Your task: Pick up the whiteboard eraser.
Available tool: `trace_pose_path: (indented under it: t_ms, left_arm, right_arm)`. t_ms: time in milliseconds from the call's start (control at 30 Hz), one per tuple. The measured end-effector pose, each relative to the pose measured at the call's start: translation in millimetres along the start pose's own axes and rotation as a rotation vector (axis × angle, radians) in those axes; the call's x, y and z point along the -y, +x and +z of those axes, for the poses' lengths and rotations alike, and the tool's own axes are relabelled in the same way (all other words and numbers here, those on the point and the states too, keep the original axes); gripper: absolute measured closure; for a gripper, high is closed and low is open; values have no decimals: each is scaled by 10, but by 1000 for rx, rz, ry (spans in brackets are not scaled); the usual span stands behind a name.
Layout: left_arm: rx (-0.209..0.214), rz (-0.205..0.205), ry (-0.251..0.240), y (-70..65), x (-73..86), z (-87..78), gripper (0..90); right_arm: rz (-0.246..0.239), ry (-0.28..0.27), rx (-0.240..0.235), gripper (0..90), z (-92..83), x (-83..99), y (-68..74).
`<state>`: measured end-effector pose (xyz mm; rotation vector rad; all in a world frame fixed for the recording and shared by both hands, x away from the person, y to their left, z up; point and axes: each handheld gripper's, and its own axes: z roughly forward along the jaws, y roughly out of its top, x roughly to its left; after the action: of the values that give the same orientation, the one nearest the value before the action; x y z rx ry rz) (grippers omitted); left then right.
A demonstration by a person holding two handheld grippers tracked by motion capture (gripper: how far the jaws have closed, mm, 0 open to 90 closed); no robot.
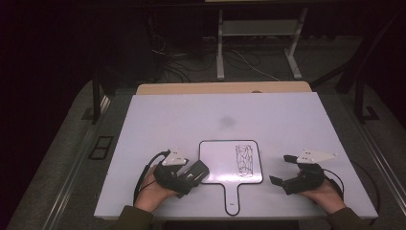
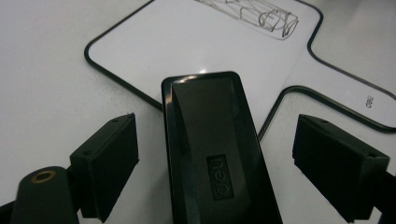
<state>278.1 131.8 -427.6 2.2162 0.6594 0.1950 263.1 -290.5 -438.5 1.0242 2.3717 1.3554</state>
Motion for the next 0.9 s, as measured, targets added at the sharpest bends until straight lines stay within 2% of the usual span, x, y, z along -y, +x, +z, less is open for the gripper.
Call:
trace_pose_path:
  t_ms: [100,400,900]
  left_arm:
    - [-11,5,33,-13,14,11,137]
    - [-21,4,89,-32,36,49,191]
    - [-31,4,135,-51,46,81,315]
  right_arm:
    - [-1,2,1,0,1,1,-1]
    - [2,4,0,0,3,2,3]
    - [-2,4,0,0,12,3,1]
